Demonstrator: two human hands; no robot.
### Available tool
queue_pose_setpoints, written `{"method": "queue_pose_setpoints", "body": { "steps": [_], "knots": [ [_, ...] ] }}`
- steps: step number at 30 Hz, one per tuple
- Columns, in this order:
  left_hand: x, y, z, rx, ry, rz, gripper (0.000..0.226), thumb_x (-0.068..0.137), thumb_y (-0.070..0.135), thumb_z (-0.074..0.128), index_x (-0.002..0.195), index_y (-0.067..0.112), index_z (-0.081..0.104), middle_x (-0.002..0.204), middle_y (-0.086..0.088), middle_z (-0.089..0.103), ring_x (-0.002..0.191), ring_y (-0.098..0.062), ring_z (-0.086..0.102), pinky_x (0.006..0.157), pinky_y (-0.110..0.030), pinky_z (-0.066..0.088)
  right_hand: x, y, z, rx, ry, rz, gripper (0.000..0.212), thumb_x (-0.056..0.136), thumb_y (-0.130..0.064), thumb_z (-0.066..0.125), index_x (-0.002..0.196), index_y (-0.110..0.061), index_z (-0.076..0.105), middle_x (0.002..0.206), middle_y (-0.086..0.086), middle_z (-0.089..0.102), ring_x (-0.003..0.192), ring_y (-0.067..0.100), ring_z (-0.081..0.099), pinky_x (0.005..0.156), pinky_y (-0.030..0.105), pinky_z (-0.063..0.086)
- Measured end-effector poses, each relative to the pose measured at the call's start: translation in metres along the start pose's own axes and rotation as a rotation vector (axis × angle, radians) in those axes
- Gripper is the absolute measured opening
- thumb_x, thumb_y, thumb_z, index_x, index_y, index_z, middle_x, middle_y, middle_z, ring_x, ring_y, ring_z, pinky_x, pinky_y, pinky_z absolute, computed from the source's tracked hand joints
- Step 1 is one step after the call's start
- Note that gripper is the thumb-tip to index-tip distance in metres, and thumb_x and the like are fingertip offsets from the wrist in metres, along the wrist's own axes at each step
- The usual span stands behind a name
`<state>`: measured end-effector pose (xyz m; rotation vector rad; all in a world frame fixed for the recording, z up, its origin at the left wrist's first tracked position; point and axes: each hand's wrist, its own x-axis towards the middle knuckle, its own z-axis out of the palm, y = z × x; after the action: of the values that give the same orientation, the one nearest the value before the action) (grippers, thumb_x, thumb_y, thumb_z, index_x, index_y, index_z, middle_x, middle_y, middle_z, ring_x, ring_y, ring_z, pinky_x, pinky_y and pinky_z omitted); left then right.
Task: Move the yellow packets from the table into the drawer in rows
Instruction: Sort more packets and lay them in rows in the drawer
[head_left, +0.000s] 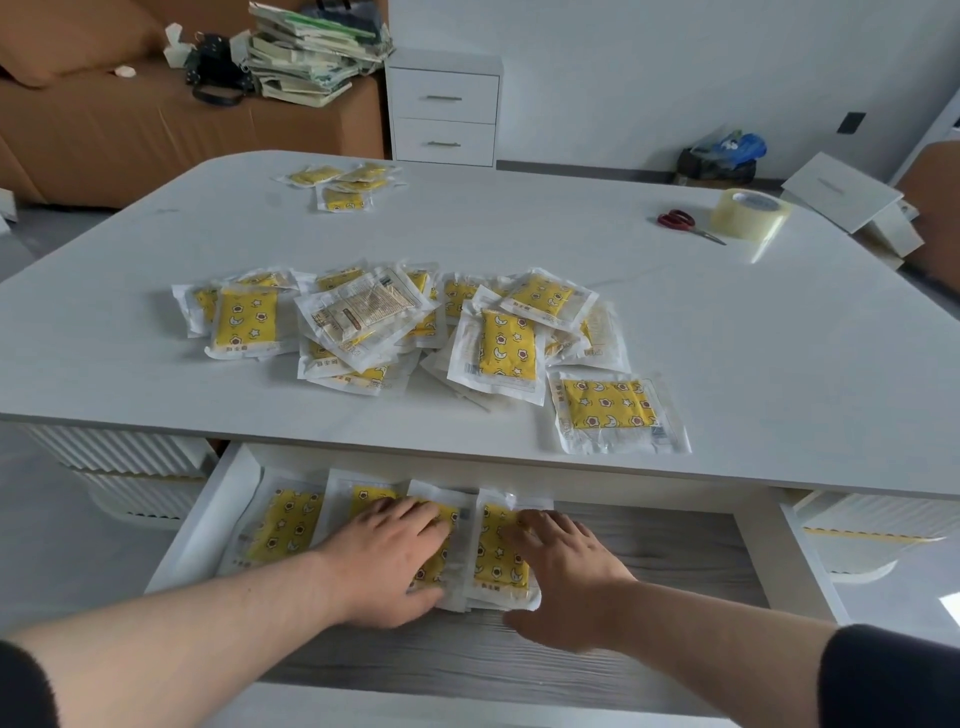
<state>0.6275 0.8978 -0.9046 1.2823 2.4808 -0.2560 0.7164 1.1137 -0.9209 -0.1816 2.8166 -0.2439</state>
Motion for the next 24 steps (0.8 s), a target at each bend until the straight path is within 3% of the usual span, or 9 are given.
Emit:
{"method": "queue_pose_setpoints", "body": {
  "steps": [5, 10, 24],
  "knots": [
    [0.003, -0.002, 0.002, -0.053, 0.003, -0.004, 0.060, 0.095, 0.043, 0.044, 0.148, 0.022, 0.029, 0.157, -0.001, 0.020, 0.146, -0.021, 0.012, 0.120, -0.041, 0.008, 0.011, 0.003, 0.001, 0.219, 0.145, 0.098, 0.059, 0.086, -0.053, 0.058, 0.138, -0.026, 0.049, 0.143, -0.009, 0.043, 0.131, 0.013, 0.039, 0.111, 0.025, 0.030],
    [0.006, -0.002, 0.005, -0.100, 0.002, -0.049, 0.059, 0.095, 0.045, 0.046, 0.148, 0.022, 0.030, 0.156, 0.000, 0.021, 0.145, -0.020, 0.013, 0.120, -0.042, 0.011, 0.015, 0.004, 0.005, 0.186, 0.079, 0.093, 0.062, 0.087, -0.050, 0.060, 0.143, -0.027, 0.044, 0.146, -0.007, 0.041, 0.135, 0.015, 0.036, 0.114, 0.029, 0.028],
    [0.004, -0.002, 0.003, -0.118, 0.000, -0.065, 0.061, 0.096, 0.044, 0.045, 0.150, 0.022, 0.026, 0.159, 0.001, 0.015, 0.147, -0.020, 0.008, 0.120, -0.042, 0.009, 0.012, 0.001, -0.004, 0.188, 0.096, 0.085, 0.059, 0.088, -0.048, 0.059, 0.142, -0.028, 0.044, 0.145, -0.008, 0.043, 0.134, 0.014, 0.038, 0.112, 0.030, 0.030]
  ]
}}
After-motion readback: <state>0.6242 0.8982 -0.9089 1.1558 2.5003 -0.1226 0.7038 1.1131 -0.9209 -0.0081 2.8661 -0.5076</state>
